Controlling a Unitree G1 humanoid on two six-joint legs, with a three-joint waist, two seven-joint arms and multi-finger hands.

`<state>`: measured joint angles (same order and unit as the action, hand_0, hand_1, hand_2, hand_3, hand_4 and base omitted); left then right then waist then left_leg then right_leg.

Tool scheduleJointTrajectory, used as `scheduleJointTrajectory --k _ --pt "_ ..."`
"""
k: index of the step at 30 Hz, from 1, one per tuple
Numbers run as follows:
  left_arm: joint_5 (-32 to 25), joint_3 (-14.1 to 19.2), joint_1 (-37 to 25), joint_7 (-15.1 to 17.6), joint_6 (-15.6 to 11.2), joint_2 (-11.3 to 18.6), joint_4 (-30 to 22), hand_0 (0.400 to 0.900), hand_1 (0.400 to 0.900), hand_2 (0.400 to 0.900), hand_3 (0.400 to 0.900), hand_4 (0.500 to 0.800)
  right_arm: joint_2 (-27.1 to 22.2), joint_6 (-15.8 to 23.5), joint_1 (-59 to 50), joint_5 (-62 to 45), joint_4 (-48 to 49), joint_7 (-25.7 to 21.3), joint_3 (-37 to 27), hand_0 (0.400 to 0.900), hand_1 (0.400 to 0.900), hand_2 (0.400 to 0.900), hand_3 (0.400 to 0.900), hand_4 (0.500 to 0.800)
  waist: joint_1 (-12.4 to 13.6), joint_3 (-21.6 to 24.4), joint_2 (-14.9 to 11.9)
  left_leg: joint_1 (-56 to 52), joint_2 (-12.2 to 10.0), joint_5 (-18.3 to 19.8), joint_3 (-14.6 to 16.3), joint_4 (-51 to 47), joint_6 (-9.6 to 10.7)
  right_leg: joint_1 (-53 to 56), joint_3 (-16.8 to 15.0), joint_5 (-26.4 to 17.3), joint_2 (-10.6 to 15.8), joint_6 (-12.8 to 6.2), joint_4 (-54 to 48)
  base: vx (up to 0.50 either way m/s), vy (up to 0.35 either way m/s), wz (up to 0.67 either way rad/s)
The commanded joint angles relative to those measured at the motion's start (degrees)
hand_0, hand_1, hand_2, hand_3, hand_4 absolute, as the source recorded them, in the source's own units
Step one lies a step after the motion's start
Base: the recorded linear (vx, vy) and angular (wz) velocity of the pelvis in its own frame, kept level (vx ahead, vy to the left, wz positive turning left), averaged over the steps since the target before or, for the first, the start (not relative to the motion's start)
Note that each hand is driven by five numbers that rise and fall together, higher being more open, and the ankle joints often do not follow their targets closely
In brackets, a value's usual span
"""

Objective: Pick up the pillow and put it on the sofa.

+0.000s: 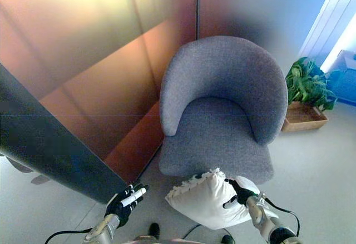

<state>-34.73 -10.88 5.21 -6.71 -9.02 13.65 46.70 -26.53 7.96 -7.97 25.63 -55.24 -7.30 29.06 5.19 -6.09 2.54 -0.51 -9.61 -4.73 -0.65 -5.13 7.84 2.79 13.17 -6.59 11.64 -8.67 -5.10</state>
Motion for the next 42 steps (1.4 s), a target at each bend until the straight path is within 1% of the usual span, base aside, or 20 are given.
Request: scheduleJointTrajectory --k 1,4,7,14,24,29,33,34,35,36,37,42 --pt "-4.09 -3.62 -11.59 -0.17 -6.59 2.63 -1.12 0.900 0.900 0.900 0.900 0.800 -2.24 2.15 -14.26 -2.38 -2.25 -3.41 2.19 0.900 0.900 0.900 0.900 0.800 2.56 -5.53 -2.34 2.38 0.23 1.64 -0.87 2.66 -1.79 -4.78 -3.20 -0.08 6.24 -2.99 4.34 -0.30 0.020 -0.04" --pt "-6.27 -5.11 -15.45 0.63 -7.62 2.41 -0.55 0.900 0.900 0.900 0.900 0.800 -2.33 1.53 -20.00 -6.62 -4.35 -4.36 2.76 0.900 0.900 0.900 0.900 0.800 2.39 -9.06 -1.43 5.11 0.55 1.53 -1.40 3.72 -1.87 -7.34 -3.96 -0.39 6.16 -2.65 4.96 -0.24 0.033 -0.06" --pt "-8.06 -5.98 -18.13 1.53 -8.97 2.16 -0.31 0.900 0.900 0.900 0.900 0.800 -2.40 0.80 -24.69 -6.90 -5.42 -4.05 3.09 0.900 0.900 0.900 0.900 0.800 2.06 -11.86 -0.65 7.22 1.00 1.16 -1.73 3.65 -2.12 -9.48 -4.65 -0.70 5.96 -2.37 5.02 -0.19 0.042 -0.10" --pt "-10.75 -8.00 -21.57 3.37 -10.91 1.62 -0.66 0.900 0.900 0.900 0.900 0.800 -2.56 -1.51 -30.92 -8.31 -7.62 -4.61 4.85 0.900 0.900 0.900 0.900 0.800 1.89 -16.01 0.48 11.68 1.73 0.59 -2.35 5.38 -2.32 -13.98 -5.09 -1.10 6.52 -2.00 7.04 -0.11 0.025 0.00" --pt "-12.29 -9.92 -25.00 4.52 -12.35 1.31 -1.81 0.900 0.900 0.900 0.900 0.800 -2.83 -3.70 -36.52 -9.64 -10.28 -3.59 5.43 0.900 0.900 0.900 0.900 0.800 2.11 -19.80 1.16 15.30 2.37 -0.01 -2.68 6.77 -2.53 -17.74 -5.31 -1.63 6.67 -1.84 8.60 -0.07 0.009 -0.01" --pt "-12.51 -10.53 -26.28 5.25 -13.14 1.20 -2.86 0.900 0.900 0.900 0.900 0.800 -2.91 -5.60 -39.26 -9.26 -11.12 -1.96 5.87 0.900 0.900 0.900 0.900 0.800 2.28 -21.60 1.63 16.75 2.57 -0.54 -2.60 6.89 -2.63 -19.23 -5.22 -2.09 6.65 -1.82 8.91 -0.07 0.006 0.00" --pt "-12.67 -10.89 -27.39 6.30 -13.36 1.16 -3.63 0.900 0.900 0.900 0.900 0.800 -2.83 -7.29 -41.05 -9.33 -12.09 -2.13 6.16 0.900 0.900 0.900 0.900 0.800 2.37 -22.65 1.87 17.43 2.83 -0.93 -2.53 6.81 -2.83 -20.22 -4.98 -2.44 6.59 -1.78 9.19 -0.07 0.012 0.00" --pt "-12.60 -10.85 -27.52 6.41 -13.37 1.10 -3.72 0.900 0.900 0.900 0.900 0.800 -2.78 -7.80 -41.36 -9.19 -12.35 -2.28 6.21 0.857 0.857 0.857 0.857 0.774 2.37 -22.82 1.94 17.59 2.89 -1.00 -2.56 6.81 -2.86 -20.46 -5.01 -2.48 6.52 -1.72 9.29 -0.06 0.014 0.02" --pt "-12.55 -10.75 -27.52 6.36 -13.43 1.09 -3.79 0.900 0.900 0.900 0.900 0.800 -2.82 -8.05 -41.59 -8.99 -12.53 -2.56 6.18 0.794 0.794 0.794 0.794 0.736 2.40 -22.99 2.02 17.71 2.95 -1.06 -2.56 6.75 -2.90 -20.63 -4.98 -2.51 6.48 -1.69 9.32 -0.05 0.013 0.02" --pt "-12.60 -10.80 -27.59 6.50 -13.42 1.14 -4.00 0.900 0.900 0.900 0.900 0.800 -2.87 -8.39 -41.88 -8.98 -12.62 -2.81 6.17 0.449 0.449 0.449 0.449 0.529 2.43 -23.10 2.07 17.83 3.00 -1.13 -2.50 6.69 -2.90 -20.75 -4.94 -2.58 6.49 -1.72 9.29 -0.05 0.009 0.02" --pt "-12.63 -10.84 -27.72 6.65 -13.44 1.12 -4.09 0.900 0.900 0.900 0.900 0.800 -2.86 -8.77 -42.27 -8.85 -12.76 -2.66 6.00 0.400 0.400 0.400 0.400 0.500 2.47 -23.16 2.12 17.86 3.08 -1.23 -2.48 6.54 -2.92 -20.81 -4.89 -2.70 6.49 -1.77 9.21 -0.05 0.005 0.03" --pt "-12.58 -10.55 -28.38 6.72 -13.58 1.08 -4.37 0.900 0.900 0.900 0.900 0.800 -3.03 -9.52 -43.54 -8.25 -12.91 -2.32 5.82 0.400 0.400 0.400 0.400 0.500 2.48 -23.54 2.09 18.32 3.31 -1.36 -2.29 6.58 -3.05 -21.62 -4.80 -2.86 6.48 -1.79 9.59 -0.03 0.001 0.02"
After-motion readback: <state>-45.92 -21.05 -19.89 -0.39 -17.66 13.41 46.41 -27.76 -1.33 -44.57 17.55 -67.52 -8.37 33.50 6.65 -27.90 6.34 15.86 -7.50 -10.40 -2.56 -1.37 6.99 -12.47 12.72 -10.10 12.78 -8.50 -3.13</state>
